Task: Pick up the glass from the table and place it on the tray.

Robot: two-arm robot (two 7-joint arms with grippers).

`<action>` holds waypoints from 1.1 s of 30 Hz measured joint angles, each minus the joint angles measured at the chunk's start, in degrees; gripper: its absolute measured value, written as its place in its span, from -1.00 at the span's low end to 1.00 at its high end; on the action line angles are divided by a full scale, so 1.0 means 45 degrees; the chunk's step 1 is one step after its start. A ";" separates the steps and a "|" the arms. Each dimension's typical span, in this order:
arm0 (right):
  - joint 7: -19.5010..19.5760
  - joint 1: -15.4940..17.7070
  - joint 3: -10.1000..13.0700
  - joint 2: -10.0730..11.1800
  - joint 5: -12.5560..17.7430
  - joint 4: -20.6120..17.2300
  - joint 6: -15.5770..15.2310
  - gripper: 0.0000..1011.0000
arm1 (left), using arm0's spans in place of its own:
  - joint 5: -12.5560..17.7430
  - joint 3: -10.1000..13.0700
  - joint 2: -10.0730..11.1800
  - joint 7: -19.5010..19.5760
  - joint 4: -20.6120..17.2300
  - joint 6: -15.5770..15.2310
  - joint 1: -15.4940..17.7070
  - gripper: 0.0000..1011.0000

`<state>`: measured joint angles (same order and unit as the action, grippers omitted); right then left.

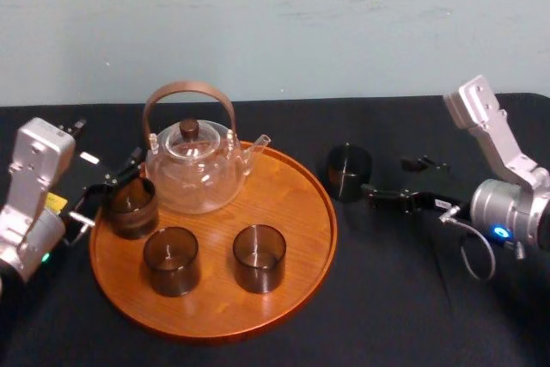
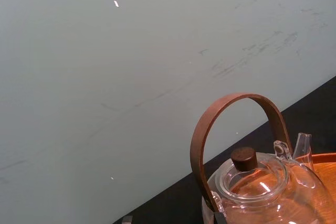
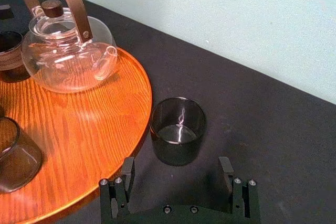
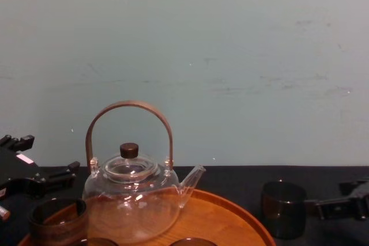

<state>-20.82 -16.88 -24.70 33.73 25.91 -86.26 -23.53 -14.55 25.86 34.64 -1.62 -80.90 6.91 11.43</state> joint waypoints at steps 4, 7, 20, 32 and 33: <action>-0.0092 -0.0361 -0.0197 -0.0338 -0.0271 0.0465 -0.0054 0.98 | 0.0000 0.0000 0.0001 0.0000 0.0000 0.0000 0.0001 0.98; -0.0210 -0.0676 -0.0365 -0.0625 -0.0515 0.0885 -0.0056 0.98 | 0.0000 0.0000 0.0001 -0.0001 0.0000 0.0000 0.0000 0.98; -0.0510 -0.1808 -0.0742 -0.1734 -0.1325 0.2677 0.0064 0.98 | 0.0000 -0.0001 0.0001 0.0000 0.0000 0.0000 0.0000 0.98; -0.0606 -0.2328 -0.0716 -0.2407 -0.1790 0.3686 0.0083 0.98 | 0.0000 0.0000 0.0000 0.0000 0.0000 0.0000 0.0001 0.98; -0.0638 -0.2369 -0.0708 -0.2470 -0.1848 0.3771 0.0081 0.98 | 0.0000 0.0000 0.0001 -0.0001 0.0001 0.0000 0.0000 0.98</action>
<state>-23.69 -27.54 -27.89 22.61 17.59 -69.29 -23.16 -14.55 25.86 34.65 -1.62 -80.90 6.91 11.43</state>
